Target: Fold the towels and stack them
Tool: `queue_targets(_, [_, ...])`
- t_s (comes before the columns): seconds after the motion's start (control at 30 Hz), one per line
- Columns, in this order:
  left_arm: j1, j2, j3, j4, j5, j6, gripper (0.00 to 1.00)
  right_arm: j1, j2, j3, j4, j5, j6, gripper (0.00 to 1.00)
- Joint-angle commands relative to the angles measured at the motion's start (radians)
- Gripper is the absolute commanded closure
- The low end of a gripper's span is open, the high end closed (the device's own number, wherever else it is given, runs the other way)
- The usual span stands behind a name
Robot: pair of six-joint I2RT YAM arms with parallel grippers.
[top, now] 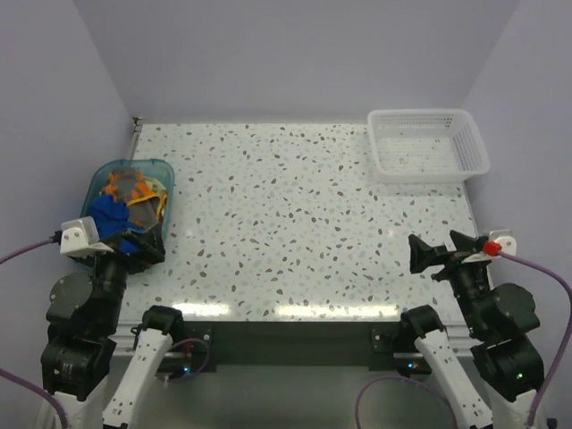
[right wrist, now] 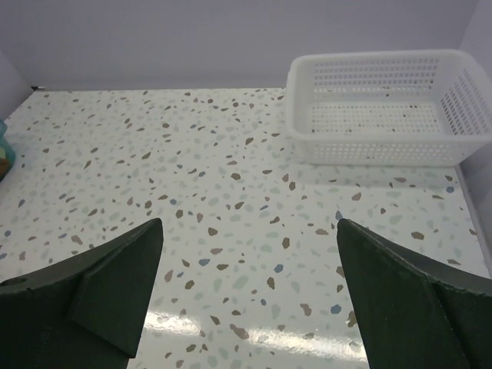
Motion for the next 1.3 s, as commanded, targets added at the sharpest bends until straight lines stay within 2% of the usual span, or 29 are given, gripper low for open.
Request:
queue_targets(0.0, [-0.004,0.037,0.0,-0.023,-0.048,-0.04,0.0,0.008,0.062,0.026,-0.007,-0.004,-0.014,0.01])
queue_targets(0.13, [-0.004,0.095,-0.008,-0.02,-0.059,-0.079,0.0,0.011,0.106,0.024,-0.005,0.001,0.015,0.01])
queue_targets(0.27, [-0.004,0.218,-0.011,0.005,-0.054,-0.118,0.0,0.018,0.148,0.02,0.011,0.004,0.058,0.01])
queue_targets(0.4, [-0.003,0.356,0.008,0.028,-0.043,-0.167,0.0,0.024,0.2,-0.005,0.033,-0.057,0.057,0.01])
queue_targets(0.63, [0.006,0.682,0.003,0.028,-0.235,-0.235,0.0,0.03,0.384,0.023,0.015,-0.129,0.047,0.01])
queue_targets(0.77, [0.098,0.793,0.024,0.164,-0.273,-0.215,0.0,0.03,0.517,0.052,-0.017,-0.154,0.053,0.01])
queue_targets(0.9, [0.161,0.905,0.072,0.194,-0.307,-0.226,0.0,0.03,0.654,0.086,-0.047,-0.268,0.027,0.01])
queue_targets(0.97, [0.178,0.934,0.057,0.244,-0.307,-0.223,0.0,0.03,0.674,0.084,-0.05,-0.312,0.026,0.01])
queue_targets(1.03, [0.245,0.962,0.04,0.281,-0.292,-0.224,0.0,0.03,0.673,0.06,-0.033,-0.364,0.033,0.01])
queue_targets(1.1, [0.282,0.988,0.051,0.264,-0.241,-0.255,0.01,0.03,0.665,0.038,-0.012,-0.387,0.041,0.01])
queue_targets(1.27, [0.358,0.957,-0.024,0.272,-0.304,-0.257,0.01,0.03,0.636,0.037,-0.012,-0.399,0.043,0.01])
